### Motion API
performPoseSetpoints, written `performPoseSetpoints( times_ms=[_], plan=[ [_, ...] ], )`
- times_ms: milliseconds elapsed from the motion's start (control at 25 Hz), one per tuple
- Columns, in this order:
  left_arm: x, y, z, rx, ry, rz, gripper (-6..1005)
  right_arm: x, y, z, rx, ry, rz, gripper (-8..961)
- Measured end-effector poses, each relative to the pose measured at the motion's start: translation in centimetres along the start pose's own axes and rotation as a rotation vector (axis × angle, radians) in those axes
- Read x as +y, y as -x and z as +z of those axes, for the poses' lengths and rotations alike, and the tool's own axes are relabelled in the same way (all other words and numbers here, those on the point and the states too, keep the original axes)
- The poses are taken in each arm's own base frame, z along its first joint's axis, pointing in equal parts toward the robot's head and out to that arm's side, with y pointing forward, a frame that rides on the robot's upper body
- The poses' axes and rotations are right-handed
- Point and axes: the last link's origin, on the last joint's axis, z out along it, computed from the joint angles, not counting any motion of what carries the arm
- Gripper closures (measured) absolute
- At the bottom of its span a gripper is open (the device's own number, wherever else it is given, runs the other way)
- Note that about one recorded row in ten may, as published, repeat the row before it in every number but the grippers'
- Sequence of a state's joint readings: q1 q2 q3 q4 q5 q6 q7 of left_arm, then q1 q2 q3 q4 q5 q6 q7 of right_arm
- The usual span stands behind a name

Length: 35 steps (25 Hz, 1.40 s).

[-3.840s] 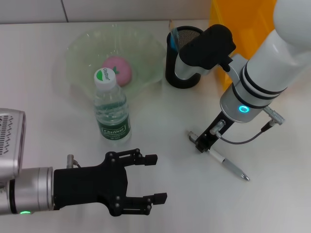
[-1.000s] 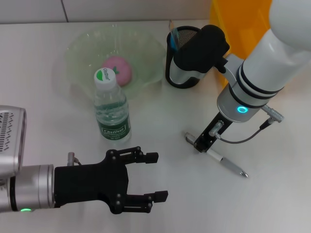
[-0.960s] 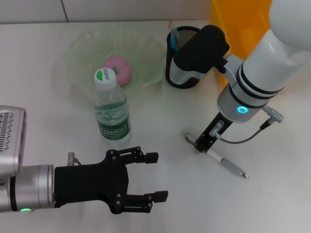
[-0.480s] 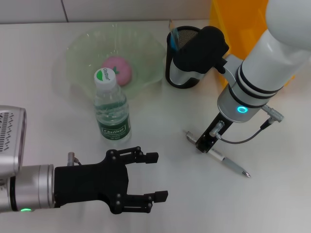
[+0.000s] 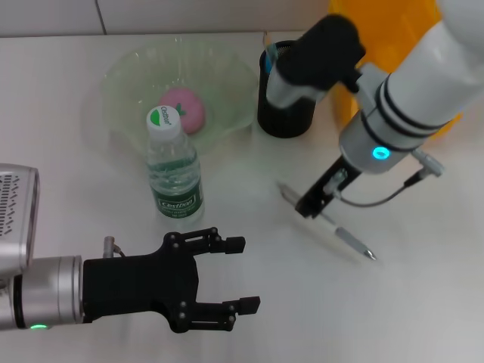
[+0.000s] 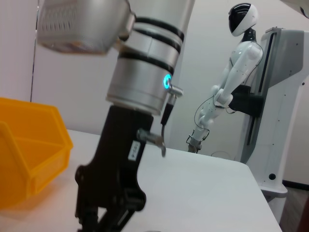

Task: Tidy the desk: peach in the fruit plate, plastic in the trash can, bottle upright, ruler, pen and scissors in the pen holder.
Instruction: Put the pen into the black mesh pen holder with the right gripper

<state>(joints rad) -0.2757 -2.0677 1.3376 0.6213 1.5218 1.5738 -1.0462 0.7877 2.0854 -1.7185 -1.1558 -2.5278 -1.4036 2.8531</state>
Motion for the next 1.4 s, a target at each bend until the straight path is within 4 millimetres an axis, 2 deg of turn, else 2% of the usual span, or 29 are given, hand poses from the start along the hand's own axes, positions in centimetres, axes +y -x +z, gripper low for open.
performPoseSetpoints(
  times_ms=[120,160,200,240,320,360,400,440,480,560,600,720,760,800,960,1160,1400],
  plan=[
    [0.0,0.0,0.0,0.000,-0.001,0.000,187,-0.7,0.4,-1.7,-0.077,0.000,0.033,821],
    [0.0,0.0,0.0,0.002,-0.002,0.001,187,-1.5,0.7,-3.3,-0.163,-0.009,0.057,820],
    [0.0,0.0,0.0,0.002,-0.002,0.001,187,-1.5,0.7,-3.3,-0.163,-0.009,0.057,819],
    [-0.1,0.0,-0.1,0.003,-0.004,0.002,187,-1.9,0.9,-4.2,-0.211,-0.019,0.065,819],
    [-0.1,-0.1,-0.1,0.007,-0.005,0.004,186,-3.3,1.0,-6.0,-0.344,-0.048,0.088,817],
    [-0.1,-0.2,0.0,0.010,-0.002,0.007,186,-4.6,0.9,-7.4,-0.492,-0.073,0.098,816],
    [-0.1,-0.2,0.0,0.010,-0.002,0.007,186,-4.6,0.9,-7.4,-0.492,-0.073,0.098,816],
    [0.0,-0.2,0.0,0.013,0.001,0.009,186,-5.6,0.6,-8.4,-0.621,-0.079,0.108,815],
    [0.0,-0.2,0.0,0.014,0.003,0.010,186,-5.6,0.6,-8.4,-0.621,-0.079,0.108,814],
    [0.0,-0.3,0.1,0.016,0.004,0.011,186,-6.8,-0.1,-9.3,-0.826,-0.065,0.111,813],
    [0.0,-0.3,0.1,0.017,0.004,0.013,186,-6.8,-0.1,-9.3,-0.826,-0.065,0.111,812],
    [-0.1,-0.6,0.1,0.036,-0.004,0.030,186,-7.6,-0.8,-9.3,-1.020,-0.054,0.098,810],
    [-0.2,-0.8,0.1,0.047,-0.007,0.036,186,-8.1,-1.3,-8.6,-1.115,-0.055,0.082,809],
    [-0.2,-0.8,0.1,0.047,-0.007,0.036,186,-8.1,-1.3,-8.6,-1.115,-0.055,0.082,808],
    [-0.2,-0.9,0.2,0.059,-0.009,0.038,186,-9.6,-1.8,-5.7,-1.292,-0.080,0.069,805],
    [-0.3,-1.1,0.2,0.066,-0.010,0.034,186,-10.0,-2.8,-3.8,-1.435,-0.185,-0.016,802],
    [-0.2,-0.9,0.2,0.067,-0.009,0.030,186,-10.0,-3.4,-2.2,-1.450,-0.247,-0.015,798]
  ],
)
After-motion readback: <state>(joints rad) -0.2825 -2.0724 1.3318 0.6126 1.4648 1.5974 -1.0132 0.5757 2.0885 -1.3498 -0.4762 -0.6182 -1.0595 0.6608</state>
